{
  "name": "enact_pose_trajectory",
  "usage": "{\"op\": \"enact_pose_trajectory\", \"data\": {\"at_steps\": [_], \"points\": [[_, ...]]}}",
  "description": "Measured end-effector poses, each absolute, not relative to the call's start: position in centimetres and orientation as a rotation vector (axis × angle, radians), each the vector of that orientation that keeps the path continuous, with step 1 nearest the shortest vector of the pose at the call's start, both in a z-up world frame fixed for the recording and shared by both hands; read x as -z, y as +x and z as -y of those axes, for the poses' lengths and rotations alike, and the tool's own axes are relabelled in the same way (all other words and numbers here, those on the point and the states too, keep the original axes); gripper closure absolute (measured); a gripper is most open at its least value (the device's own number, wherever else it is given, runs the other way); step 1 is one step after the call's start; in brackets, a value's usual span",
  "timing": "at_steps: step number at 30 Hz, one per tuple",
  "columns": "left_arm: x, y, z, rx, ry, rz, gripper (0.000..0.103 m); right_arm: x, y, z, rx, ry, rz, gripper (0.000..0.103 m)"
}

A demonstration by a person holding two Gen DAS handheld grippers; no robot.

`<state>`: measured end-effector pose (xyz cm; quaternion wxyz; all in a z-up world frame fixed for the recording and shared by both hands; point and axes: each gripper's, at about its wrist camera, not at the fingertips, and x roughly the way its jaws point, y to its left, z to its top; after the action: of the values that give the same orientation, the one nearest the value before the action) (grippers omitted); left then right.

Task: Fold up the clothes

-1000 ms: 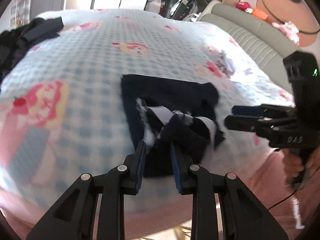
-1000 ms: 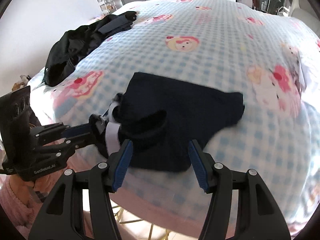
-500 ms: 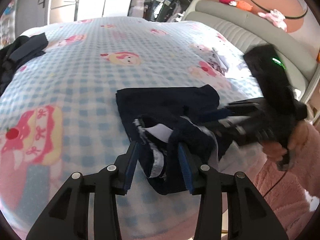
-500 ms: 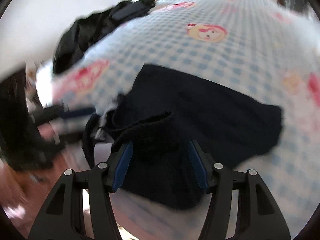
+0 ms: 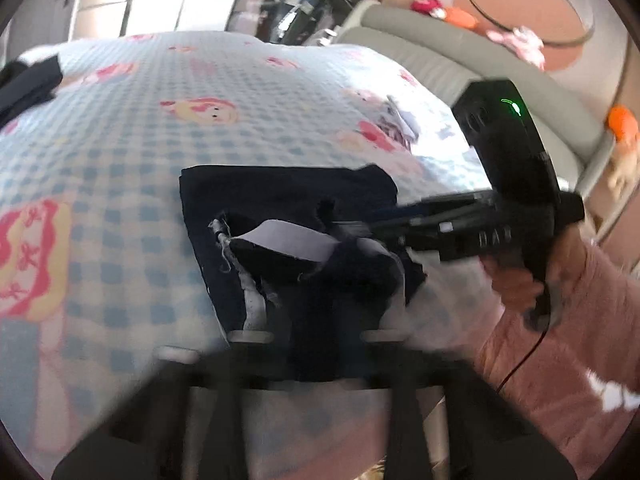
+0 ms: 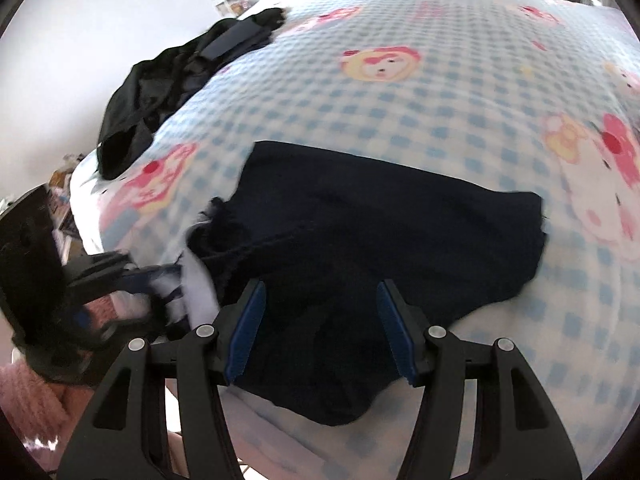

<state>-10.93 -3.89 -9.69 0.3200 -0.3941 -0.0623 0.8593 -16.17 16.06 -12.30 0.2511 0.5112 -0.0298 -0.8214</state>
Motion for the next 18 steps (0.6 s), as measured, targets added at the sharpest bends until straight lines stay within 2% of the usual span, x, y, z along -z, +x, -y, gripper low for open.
{"op": "enact_pose_trajectory", "data": {"at_steps": [6,9,13,15,17,18], "points": [[8.4,-11.1,8.0,-2.39,-1.043,0.289,0.098,12.3,-16.9,-15.0,2.204,1.378,0.039,0.043],[9.2,-12.1,8.0,-2.385,-1.115,0.243,0.097,13.1,-18.0,-14.6,2.191,1.391,0.042,0.031],[9.7,-13.1,6.6,-2.367,-1.161,0.185,0.093,14.0,-18.9,-14.4,2.143,1.397,0.139,0.033],[10.0,-13.4,6.3,-2.369,-1.174,0.177,0.087,14.2,-19.0,-14.3,2.113,1.38,0.199,0.044],[10.4,-13.7,6.1,-2.371,-1.194,0.174,0.064,14.3,-18.9,-14.2,2.091,1.374,0.243,0.051],[10.6,-13.9,6.2,-2.378,-1.204,0.173,0.058,14.2,-18.7,-14.1,2.095,1.374,0.237,0.055]]}}
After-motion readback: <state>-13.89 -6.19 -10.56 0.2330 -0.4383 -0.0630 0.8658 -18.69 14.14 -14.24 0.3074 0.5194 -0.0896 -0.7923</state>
